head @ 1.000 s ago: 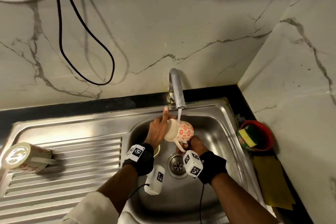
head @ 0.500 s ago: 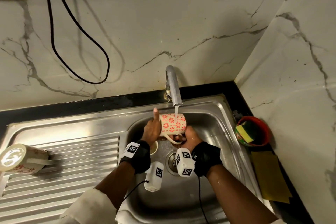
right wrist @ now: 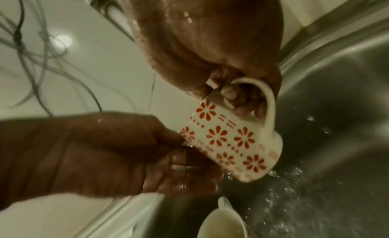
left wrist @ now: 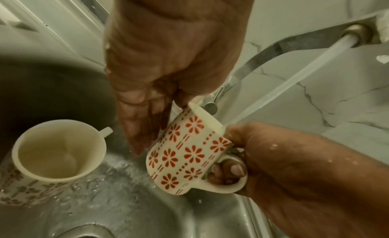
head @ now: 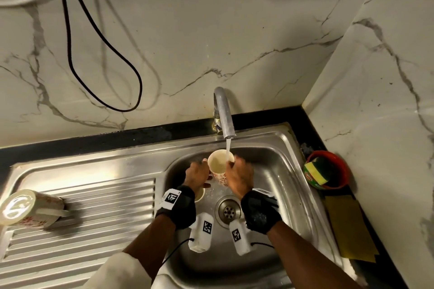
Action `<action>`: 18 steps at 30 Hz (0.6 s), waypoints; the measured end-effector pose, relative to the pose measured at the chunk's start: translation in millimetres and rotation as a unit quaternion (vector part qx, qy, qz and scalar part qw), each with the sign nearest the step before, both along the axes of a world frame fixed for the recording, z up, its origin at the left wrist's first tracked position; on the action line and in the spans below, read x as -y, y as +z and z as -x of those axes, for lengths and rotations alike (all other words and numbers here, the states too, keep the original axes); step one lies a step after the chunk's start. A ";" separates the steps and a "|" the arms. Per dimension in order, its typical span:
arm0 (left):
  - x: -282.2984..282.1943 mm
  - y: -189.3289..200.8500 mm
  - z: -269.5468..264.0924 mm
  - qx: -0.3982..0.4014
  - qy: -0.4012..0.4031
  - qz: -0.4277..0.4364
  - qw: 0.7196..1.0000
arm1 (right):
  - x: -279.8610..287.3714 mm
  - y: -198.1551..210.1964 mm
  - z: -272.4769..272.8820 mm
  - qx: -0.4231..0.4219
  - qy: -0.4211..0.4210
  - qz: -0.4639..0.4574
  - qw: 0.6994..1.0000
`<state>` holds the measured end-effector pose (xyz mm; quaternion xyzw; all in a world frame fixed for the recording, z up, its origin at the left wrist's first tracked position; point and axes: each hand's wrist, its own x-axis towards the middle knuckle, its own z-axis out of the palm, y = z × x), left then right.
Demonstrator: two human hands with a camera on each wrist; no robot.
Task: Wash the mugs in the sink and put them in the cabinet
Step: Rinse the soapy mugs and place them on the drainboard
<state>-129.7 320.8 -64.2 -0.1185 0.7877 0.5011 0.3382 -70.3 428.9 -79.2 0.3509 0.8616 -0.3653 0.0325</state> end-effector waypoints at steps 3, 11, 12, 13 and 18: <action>0.8 -8.8 -0.5 -0.059 -0.005 0.023 0.998 | 1.1 -2.6 -9.7 -0.021 0.086 0.027 0.996; -0.3 -2.4 -0.6 -0.123 -0.050 0.047 0.990 | -15.1 8.2 -14.4 -0.025 0.076 0.053 0.995; -2.1 1.8 -3.7 -0.148 -0.056 0.046 0.986 | -19.0 11.1 -15.6 -0.022 0.074 0.073 0.994; -2.8 5.9 -6.4 -0.189 -0.064 0.039 0.979 | -24.9 13.6 -16.9 -0.014 0.062 0.094 0.994; -27.3 19.8 -11.3 -0.283 -0.087 -0.011 0.955 | -29.7 11.1 -15.5 -0.007 0.073 0.026 0.997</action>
